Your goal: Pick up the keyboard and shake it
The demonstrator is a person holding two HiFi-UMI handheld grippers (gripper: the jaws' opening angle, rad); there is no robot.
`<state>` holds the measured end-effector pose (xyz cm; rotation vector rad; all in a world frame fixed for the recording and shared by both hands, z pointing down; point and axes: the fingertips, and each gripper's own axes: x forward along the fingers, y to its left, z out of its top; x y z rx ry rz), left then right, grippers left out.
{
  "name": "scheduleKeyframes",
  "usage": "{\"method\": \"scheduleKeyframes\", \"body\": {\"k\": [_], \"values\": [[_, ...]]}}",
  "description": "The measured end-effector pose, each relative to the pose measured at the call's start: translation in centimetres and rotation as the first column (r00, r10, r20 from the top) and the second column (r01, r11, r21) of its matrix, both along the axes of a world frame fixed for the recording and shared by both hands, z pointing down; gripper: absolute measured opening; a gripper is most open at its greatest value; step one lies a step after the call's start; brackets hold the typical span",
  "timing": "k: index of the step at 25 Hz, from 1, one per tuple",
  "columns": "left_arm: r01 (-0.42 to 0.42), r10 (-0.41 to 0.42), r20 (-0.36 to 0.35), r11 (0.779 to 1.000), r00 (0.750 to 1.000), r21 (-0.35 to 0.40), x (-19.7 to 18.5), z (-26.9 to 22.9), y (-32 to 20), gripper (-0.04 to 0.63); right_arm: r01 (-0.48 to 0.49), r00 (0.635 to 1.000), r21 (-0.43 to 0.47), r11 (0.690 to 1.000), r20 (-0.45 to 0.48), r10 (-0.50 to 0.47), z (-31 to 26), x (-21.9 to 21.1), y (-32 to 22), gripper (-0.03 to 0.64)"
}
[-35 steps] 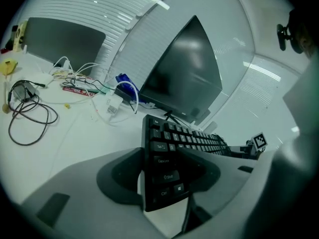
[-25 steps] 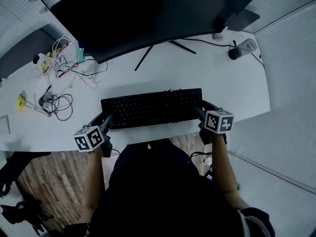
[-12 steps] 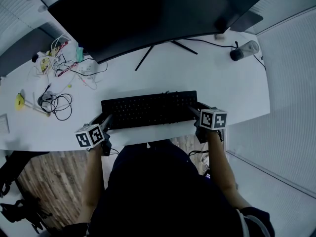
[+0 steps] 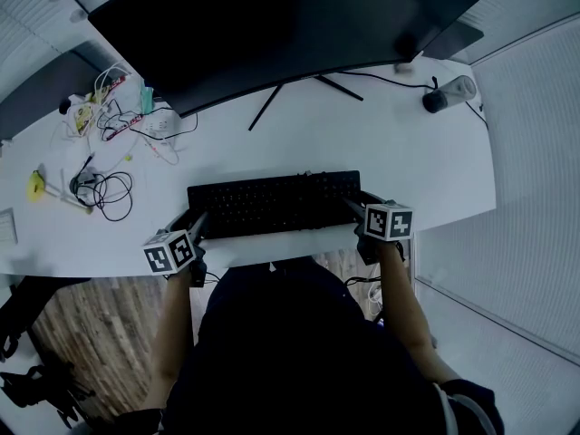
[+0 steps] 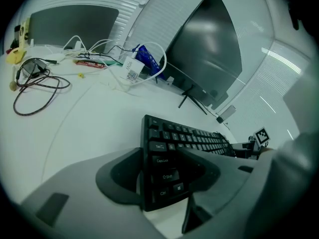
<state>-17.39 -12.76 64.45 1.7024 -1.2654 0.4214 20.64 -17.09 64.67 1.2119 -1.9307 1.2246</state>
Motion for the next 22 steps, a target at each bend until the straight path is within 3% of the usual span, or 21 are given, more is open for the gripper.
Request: {"method": "scheduleKeyframes", "body": {"k": [7, 13, 18, 21, 22], "values": [[0.006, -0.006, 0.017, 1.000, 1.000, 0.012, 0.0, 0.3, 0.3, 0.224, -0.024, 1.000, 0.033, 0.999, -0.017, 0.024, 0.2, 0.3, 0.3, 0.264], [0.045, -0.050, 0.083, 0.998, 0.995, 0.052, -1.9, -0.9, 0.4, 0.244, -0.041, 0.996, 0.110, 0.993, -0.078, 0.050, -1.4, 1.1, 0.4, 0.264], [-0.014, -0.034, 0.204, 0.974, 0.978, 0.227, -2.3, -6.9, -1.0, 0.239, -0.031, 0.990, 0.268, 0.963, -0.122, 0.066, -6.1, 0.9, -0.7, 0.259], [-0.049, -0.043, 0.252, 0.936, 0.967, 0.349, -1.2, -11.3, -2.2, 0.189, -0.009, 0.991, 0.427, 0.904, -0.115, 0.064, -10.9, -0.4, -2.2, 0.104], [-0.051, -0.056, 0.257, 0.919, 0.965, 0.391, -0.8, -12.9, -2.6, 0.148, -0.006, 0.992, 0.478, 0.878, -0.108, 0.066, -12.6, -1.0, -2.8, 0.080]]}}
